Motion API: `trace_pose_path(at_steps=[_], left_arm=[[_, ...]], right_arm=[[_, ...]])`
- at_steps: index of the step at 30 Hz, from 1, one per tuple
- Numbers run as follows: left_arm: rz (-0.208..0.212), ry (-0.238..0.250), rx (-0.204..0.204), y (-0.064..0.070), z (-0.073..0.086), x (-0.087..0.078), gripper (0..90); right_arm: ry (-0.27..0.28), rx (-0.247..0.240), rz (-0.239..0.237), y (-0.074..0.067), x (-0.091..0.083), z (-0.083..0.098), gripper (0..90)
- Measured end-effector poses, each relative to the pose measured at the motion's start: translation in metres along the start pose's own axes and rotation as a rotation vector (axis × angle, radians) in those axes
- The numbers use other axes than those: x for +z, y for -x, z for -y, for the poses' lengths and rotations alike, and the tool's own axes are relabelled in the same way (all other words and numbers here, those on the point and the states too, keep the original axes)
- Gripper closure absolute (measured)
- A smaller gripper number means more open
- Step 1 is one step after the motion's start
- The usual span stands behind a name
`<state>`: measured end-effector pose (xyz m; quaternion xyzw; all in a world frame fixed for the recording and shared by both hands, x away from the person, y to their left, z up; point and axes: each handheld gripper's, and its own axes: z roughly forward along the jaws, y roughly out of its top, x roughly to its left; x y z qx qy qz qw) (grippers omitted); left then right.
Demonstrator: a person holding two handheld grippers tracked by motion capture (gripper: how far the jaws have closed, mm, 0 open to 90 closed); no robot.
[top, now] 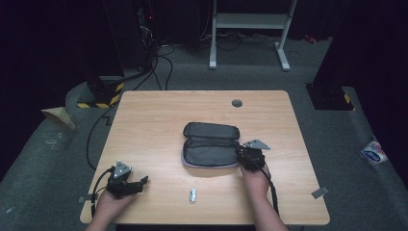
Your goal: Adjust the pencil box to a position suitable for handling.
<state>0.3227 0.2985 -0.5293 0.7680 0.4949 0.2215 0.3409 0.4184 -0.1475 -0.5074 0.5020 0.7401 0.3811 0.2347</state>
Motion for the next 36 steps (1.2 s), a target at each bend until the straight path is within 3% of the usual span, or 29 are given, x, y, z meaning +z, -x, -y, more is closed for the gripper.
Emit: trace_pose_path(at_steps=[8,20,36], left_arm=[[0.001,-0.001,0.001,0.000,0.000,0.000,20.5],[0.001,-0.001,0.001,0.000,0.000,0.000,20.5],[0.000,0.000,0.001,0.000,0.000,0.000,20.5]], right_arm=[[-0.006,-0.030,-0.011,-0.013,0.012,-0.008,75.3],[0.001,-0.007,-0.053,-0.025,0.014,-0.008,72.1],[0.000,-0.015,-0.054,-0.028,0.016,-0.006,70.2]])
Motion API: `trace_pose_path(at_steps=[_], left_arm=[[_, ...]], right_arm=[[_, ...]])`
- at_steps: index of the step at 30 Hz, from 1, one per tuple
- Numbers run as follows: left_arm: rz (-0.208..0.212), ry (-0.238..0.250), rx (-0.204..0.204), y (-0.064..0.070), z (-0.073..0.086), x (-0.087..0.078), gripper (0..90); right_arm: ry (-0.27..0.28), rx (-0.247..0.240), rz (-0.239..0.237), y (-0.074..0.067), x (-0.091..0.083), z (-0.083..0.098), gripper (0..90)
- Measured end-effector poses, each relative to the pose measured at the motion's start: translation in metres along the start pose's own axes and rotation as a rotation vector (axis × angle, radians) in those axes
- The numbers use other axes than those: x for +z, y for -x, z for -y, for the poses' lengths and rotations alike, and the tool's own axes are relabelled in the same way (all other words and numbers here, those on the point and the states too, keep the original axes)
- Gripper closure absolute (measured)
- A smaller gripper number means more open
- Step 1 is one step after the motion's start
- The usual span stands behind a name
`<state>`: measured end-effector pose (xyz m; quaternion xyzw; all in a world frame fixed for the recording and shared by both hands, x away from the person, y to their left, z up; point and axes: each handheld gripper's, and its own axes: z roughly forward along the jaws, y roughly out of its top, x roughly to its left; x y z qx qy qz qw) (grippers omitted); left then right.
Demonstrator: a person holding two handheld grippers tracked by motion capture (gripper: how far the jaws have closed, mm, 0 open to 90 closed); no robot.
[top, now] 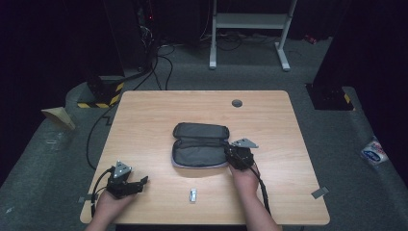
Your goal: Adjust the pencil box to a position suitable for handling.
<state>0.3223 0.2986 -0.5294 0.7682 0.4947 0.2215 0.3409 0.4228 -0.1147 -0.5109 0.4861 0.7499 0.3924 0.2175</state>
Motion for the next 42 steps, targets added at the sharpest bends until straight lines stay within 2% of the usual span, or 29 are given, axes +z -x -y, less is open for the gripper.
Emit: trace_pose_path(at_steps=[8,11,19,24,26,32,35,42], left_arm=[[0.001,0.000,-0.001,0.000,0.000,0.000,20.5],[0.001,0.000,0.000,0.000,0.000,0.000,20.5],[-0.003,0.002,-0.005,0.001,0.000,0.000,20.5],[-0.004,0.000,-0.005,0.000,0.000,0.000,20.2],[-0.005,0.000,-0.006,0.000,0.000,0.000,20.2],[-0.008,0.003,-0.008,0.000,0.000,0.000,20.9],[-0.011,0.003,-0.012,0.000,0.000,0.000,21.2],[-0.011,0.003,-0.008,0.001,0.000,-0.001,23.8]], right_arm=[[0.012,-0.017,-0.008,-0.001,-0.002,-0.001,65.4],[0.018,-0.006,-0.011,-0.001,-0.005,-0.002,62.7],[0.046,-0.007,-0.009,0.001,-0.016,-0.007,58.3],[0.055,-0.014,0.005,0.006,-0.025,-0.008,56.4],[0.056,-0.028,0.013,0.010,-0.027,-0.006,55.7],[0.054,-0.013,0.015,0.025,-0.041,0.005,51.4],[0.043,-0.026,0.037,0.032,-0.047,0.013,48.1],[-0.030,-0.021,0.093,0.059,-0.069,0.041,36.2]])
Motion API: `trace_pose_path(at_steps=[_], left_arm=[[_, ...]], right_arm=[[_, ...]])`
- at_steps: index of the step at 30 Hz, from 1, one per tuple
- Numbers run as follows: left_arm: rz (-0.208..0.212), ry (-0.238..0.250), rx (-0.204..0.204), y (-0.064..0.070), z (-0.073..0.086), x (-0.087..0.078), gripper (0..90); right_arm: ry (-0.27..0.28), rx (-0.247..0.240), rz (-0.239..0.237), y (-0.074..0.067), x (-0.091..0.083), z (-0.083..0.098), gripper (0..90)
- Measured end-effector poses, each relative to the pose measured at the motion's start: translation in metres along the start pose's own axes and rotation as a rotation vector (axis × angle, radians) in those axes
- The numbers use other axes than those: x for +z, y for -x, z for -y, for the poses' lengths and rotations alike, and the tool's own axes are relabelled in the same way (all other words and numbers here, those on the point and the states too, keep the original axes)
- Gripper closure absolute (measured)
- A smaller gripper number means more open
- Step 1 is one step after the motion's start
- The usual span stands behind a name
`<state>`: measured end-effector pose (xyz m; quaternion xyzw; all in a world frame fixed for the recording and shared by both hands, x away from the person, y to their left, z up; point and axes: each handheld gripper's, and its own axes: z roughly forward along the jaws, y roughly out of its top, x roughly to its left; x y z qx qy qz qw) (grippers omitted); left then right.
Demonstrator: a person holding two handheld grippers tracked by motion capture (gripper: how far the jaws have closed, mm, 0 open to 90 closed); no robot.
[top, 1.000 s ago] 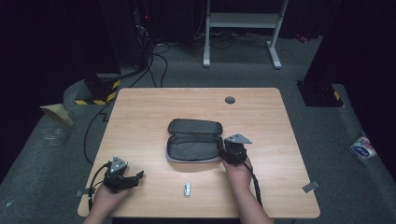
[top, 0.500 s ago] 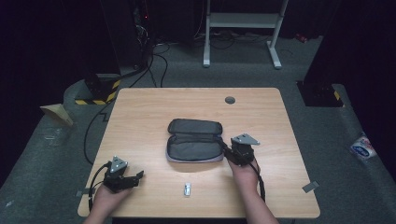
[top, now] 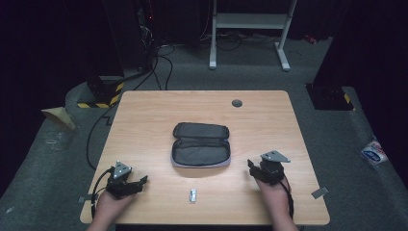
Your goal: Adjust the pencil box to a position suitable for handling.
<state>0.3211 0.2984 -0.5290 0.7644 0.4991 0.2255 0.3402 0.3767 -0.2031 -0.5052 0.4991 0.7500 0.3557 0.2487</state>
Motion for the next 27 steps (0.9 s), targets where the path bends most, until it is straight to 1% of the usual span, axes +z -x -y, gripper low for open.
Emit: trace_pose_path(at_steps=[2,5,7,8,10,12,13,14,15,16,18,19,22,25,27], left_arm=[[-0.001,0.001,-0.002,0.000,0.000,0.000,23.9],[-0.003,0.003,-0.005,0.001,0.000,0.000,24.4],[-0.005,0.004,-0.007,0.001,0.000,0.000,24.6],[-0.007,0.005,-0.009,0.001,0.000,0.000,24.9],[-0.009,0.003,-0.012,0.002,0.001,-0.001,25.0],[-0.012,0.005,-0.011,0.002,0.001,-0.001,25.2],[-0.014,0.006,-0.010,0.002,0.001,-0.001,25.2],[-0.013,0.005,-0.010,0.002,0.001,-0.001,25.2],[-0.013,0.004,-0.009,0.002,0.001,-0.001,25.3],[-0.013,0.001,-0.010,0.002,0.001,-0.001,25.3],[-0.015,-0.005,-0.013,0.002,0.000,-0.002,25.4],[-0.014,-0.009,-0.019,0.003,0.000,-0.002,25.5],[-0.017,-0.012,-0.018,0.005,0.000,-0.003,25.7],[0.003,-0.015,-0.043,0.007,-0.001,-0.004,26.2],[0.023,-0.003,-0.047,0.012,-0.004,-0.007,27.5]], right_arm=[[-0.015,-0.004,0.019,0.007,-0.004,0.007,34.0],[-0.037,0.022,0.042,0.019,-0.012,0.020,31.3],[-0.049,0.029,0.055,0.024,-0.015,0.025,30.2],[-0.060,0.044,0.061,0.028,-0.018,0.030,28.9],[-0.063,0.048,0.062,0.029,-0.020,0.032,28.8],[-0.065,0.038,0.066,0.031,-0.021,0.034,28.6],[-0.069,0.049,0.068,0.031,-0.022,0.037,28.7],[-0.074,0.046,0.068,0.032,-0.021,0.038,28.6],[-0.092,0.050,0.068,0.032,-0.020,0.039,27.9],[-0.093,0.055,0.061,0.033,-0.020,0.039,27.1],[-0.096,0.060,0.062,0.034,-0.019,0.039,24.2],[-0.094,0.060,0.063,0.033,-0.019,0.039,24.1],[-0.093,0.062,0.065,0.033,-0.019,0.039,24.1],[-0.092,0.065,0.070,0.033,-0.018,0.039,24.3],[-0.093,0.069,0.073,0.032,-0.018,0.038,24.6]])
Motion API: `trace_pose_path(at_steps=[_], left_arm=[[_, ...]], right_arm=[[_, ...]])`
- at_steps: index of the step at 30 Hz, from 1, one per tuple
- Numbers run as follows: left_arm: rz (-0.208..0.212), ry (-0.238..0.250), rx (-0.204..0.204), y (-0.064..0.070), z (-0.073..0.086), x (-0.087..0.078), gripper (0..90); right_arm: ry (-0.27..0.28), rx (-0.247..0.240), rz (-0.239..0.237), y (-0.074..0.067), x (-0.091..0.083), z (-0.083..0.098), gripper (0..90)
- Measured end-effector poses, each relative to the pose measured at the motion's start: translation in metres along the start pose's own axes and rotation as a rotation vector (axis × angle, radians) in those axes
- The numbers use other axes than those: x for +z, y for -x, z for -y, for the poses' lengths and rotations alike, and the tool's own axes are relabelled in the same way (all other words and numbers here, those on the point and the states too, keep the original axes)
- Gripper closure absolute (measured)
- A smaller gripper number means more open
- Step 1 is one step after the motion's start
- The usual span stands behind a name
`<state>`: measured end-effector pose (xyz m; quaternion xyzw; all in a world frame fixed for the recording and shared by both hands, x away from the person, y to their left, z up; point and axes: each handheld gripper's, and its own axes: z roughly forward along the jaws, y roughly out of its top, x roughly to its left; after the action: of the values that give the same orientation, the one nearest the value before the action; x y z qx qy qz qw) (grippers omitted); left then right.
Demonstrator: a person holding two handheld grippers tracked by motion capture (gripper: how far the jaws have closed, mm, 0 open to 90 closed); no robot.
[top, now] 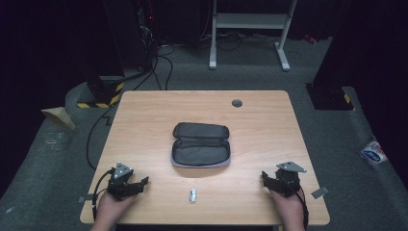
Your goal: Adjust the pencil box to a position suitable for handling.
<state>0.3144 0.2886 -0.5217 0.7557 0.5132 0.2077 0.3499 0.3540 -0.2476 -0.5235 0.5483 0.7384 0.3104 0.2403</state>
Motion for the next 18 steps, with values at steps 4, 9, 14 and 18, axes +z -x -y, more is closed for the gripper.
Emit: trace_pose_path(at_steps=[4,9,14,18], left_arm=[[0.021,0.031,0.020,0.013,-0.005,-0.005,29.5],[0.054,0.022,0.037,0.023,-0.006,-0.002,30.9],[0.085,0.012,0.059,0.036,-0.007,0.001,30.9],[0.089,0.011,0.091,0.049,-0.008,0.004,29.0]], right_arm=[[0.001,0.001,0.004,-0.001,0.000,0.000,25.5],[0.002,0.002,0.004,-0.001,0.000,0.000,25.8],[0.002,0.000,0.004,-0.001,0.000,0.000,26.6],[0.003,0.001,0.004,-0.001,0.000,0.000,27.0]])
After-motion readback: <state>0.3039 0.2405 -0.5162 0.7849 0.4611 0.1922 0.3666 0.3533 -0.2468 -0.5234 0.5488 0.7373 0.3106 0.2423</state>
